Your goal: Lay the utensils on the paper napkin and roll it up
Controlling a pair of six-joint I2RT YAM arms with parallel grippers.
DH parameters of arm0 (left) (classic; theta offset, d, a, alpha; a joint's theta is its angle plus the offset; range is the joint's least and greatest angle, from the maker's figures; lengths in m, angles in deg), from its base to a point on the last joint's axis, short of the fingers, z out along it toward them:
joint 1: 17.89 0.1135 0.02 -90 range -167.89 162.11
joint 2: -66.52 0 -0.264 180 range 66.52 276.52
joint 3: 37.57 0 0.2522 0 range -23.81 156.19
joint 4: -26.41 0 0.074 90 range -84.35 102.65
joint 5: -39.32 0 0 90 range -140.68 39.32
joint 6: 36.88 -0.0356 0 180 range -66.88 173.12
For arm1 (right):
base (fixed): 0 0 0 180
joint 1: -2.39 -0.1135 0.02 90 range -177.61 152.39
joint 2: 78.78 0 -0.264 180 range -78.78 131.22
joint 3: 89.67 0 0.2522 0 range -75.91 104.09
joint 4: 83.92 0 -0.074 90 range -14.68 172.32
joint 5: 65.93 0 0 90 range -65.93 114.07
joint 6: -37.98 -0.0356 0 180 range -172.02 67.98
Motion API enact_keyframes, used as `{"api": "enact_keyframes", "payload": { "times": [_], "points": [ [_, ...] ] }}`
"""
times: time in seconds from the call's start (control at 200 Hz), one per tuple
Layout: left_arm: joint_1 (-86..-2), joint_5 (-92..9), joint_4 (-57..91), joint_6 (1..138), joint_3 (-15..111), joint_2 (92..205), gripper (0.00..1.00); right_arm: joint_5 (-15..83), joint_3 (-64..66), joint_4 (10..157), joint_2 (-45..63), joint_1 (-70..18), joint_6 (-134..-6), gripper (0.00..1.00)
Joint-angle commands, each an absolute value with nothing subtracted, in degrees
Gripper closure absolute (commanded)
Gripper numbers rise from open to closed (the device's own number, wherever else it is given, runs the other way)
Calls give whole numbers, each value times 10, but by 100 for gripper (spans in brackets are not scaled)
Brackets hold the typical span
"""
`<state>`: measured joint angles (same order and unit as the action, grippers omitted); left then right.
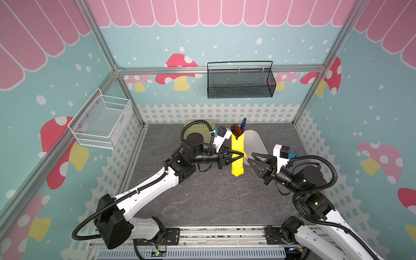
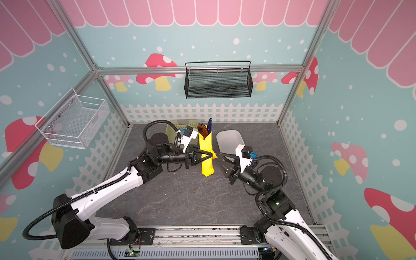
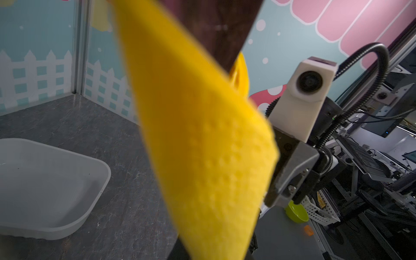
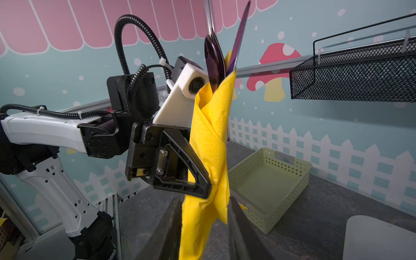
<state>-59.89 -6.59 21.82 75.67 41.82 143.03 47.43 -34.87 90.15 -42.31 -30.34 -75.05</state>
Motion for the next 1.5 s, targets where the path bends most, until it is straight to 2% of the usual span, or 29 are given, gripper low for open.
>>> {"api": "enact_keyframes", "payload": {
  "times": [0.0, 0.12, 0.23, 0.41, 0.53, 0.786, 1.131, 1.231, 1.496],
  "points": [
    [-596, -24, 259, 760, 416, 1408, 96, 506, -332, 893, -414, -306, -752, 64],
    [-596, -16, 259, 763, 413, 1404, 96, 526, -325, 896, -400, -306, -754, 65],
    [-596, -8, 264, 769, 412, 1403, 97, 525, -323, 902, -393, -306, -757, 71],
    [-596, -8, 260, 768, 411, 1400, 97, 523, -320, 910, -394, -306, -761, 92],
    [-596, -18, 244, 757, 411, 1396, 96, 507, -323, 905, -405, -306, -764, 100],
    [-593, -36, 221, 744, 408, 1388, 89, 470, -315, 869, -435, -306, -754, 100],
    [-590, -47, 223, 747, 405, 1383, 90, 456, -302, 838, -447, -306, -749, 100],
    [-590, -79, 217, 746, 410, 1383, 91, 472, -303, 845, -442, -306, -758, 79],
    [-590, -102, 206, 740, 444, 1409, 92, 558, -306, 884, -404, -306, -785, 75]
  ]
}}
